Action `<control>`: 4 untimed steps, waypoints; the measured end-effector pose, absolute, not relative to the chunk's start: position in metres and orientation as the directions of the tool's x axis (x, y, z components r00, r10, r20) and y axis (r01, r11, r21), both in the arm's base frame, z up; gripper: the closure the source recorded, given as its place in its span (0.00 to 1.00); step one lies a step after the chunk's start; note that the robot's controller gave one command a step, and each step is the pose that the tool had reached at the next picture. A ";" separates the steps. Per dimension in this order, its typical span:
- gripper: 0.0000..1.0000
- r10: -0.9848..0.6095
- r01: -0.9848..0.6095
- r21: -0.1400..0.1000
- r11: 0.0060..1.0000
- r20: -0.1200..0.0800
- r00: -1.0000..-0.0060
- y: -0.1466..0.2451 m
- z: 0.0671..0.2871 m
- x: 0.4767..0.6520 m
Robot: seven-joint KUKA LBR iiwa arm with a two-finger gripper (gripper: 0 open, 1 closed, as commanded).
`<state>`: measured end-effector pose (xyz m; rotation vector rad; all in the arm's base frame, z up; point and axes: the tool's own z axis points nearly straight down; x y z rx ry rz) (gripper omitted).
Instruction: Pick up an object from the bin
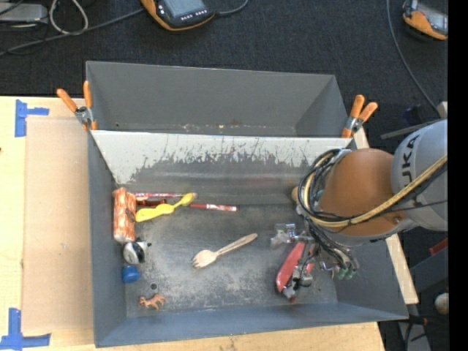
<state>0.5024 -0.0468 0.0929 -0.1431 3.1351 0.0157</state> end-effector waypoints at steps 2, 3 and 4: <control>1.00 -0.312 -0.312 0.013 0.950 -0.005 -0.950 -0.068 0.094 0.498; 1.00 -0.312 -0.312 0.013 0.950 -0.005 -0.950 -0.068 0.094 0.498; 1.00 -0.321 -0.321 0.019 0.947 0.003 -0.947 -0.068 0.108 0.500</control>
Offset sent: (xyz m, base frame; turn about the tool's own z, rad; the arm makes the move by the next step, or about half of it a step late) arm -0.0036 -0.0224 0.0008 -0.2288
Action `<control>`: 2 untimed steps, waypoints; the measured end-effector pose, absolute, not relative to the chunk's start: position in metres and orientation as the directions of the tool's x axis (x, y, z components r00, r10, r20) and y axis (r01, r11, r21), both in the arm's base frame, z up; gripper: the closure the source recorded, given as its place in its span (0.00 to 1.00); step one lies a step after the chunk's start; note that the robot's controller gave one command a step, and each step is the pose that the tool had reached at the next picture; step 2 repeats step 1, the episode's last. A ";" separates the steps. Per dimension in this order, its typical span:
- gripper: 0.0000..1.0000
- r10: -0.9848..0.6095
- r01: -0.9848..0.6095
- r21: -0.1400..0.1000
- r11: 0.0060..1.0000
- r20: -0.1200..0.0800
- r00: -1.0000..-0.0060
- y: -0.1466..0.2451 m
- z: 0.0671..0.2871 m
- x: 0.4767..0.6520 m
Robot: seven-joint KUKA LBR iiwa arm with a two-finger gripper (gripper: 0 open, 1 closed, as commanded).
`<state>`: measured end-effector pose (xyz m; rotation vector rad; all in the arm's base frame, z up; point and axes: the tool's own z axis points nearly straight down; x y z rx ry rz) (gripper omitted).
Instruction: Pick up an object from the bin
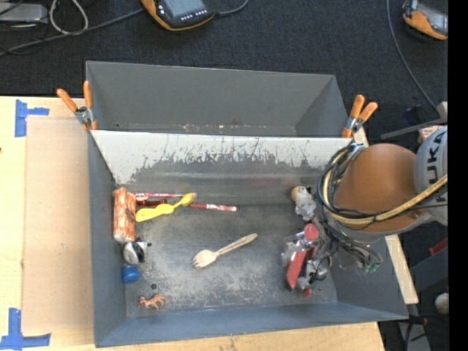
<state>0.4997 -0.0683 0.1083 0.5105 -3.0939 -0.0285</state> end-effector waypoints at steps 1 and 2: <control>1.00 -0.304 -0.304 0.011 0.953 -0.010 -0.953 -0.059 0.138 0.510; 1.00 -0.304 -0.304 0.011 0.953 -0.010 -0.953 -0.059 0.138 0.510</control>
Offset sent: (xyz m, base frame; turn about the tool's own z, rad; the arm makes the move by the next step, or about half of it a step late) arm -0.0061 0.0946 0.0691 -0.2706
